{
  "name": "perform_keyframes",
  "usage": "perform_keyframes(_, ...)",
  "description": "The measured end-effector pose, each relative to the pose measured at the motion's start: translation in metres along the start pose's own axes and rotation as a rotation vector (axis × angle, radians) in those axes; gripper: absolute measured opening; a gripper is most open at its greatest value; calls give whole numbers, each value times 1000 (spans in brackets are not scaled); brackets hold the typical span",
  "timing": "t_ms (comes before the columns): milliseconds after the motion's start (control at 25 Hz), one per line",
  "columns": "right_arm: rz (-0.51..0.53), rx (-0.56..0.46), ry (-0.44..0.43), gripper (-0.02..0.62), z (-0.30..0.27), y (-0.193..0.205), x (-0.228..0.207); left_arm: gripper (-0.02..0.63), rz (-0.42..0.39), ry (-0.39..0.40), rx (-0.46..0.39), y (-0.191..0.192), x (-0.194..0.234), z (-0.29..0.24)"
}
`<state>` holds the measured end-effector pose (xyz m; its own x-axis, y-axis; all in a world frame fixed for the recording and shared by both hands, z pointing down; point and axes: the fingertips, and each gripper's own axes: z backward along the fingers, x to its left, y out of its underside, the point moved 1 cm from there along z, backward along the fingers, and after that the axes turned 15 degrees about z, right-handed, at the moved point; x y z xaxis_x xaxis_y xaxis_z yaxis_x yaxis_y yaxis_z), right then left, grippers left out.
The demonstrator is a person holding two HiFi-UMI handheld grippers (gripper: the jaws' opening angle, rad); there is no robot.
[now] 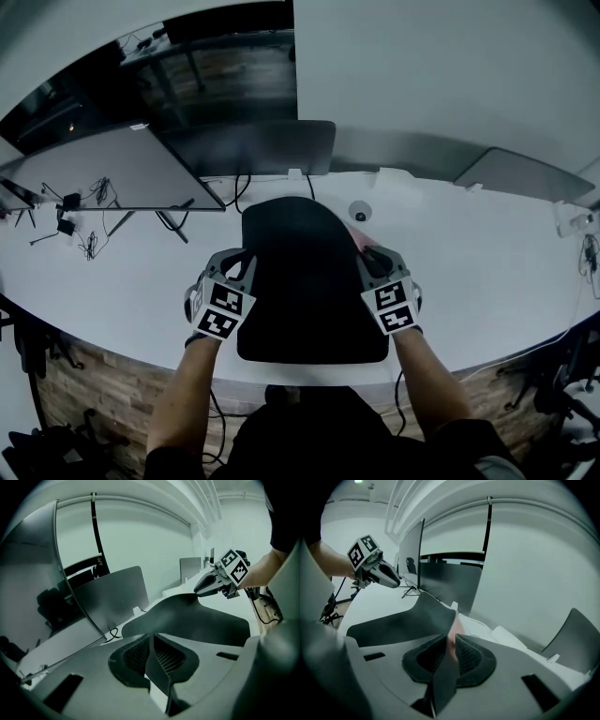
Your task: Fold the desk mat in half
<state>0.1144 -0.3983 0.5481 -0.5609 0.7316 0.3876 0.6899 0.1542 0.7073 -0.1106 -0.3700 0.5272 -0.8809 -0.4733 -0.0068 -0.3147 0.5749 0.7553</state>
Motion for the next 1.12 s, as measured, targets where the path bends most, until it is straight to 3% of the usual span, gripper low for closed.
perform_keyframes(280,-65,52,-9,58,13,30,12,28,63,22,26,40,-20,5)
perform_keyframes(480,-118,121,-33,76,49,60,53,28,80,60,79,88,-39,19)
perform_keyframes(640,-138,167,-91,123,71,75,102,98,73,107,127,122,-54,25)
perform_keyframes(760,-128,181,-146,157,80,79,149,143,36,179,174,152,-78,35)
perform_keyframes(880,-52,214,-206,185,88,81,196,185,-22,240,218,181,-102,50)
perform_keyframes(1120,41,245,-251,231,102,91,251,215,-106,290,226,215,-123,70)
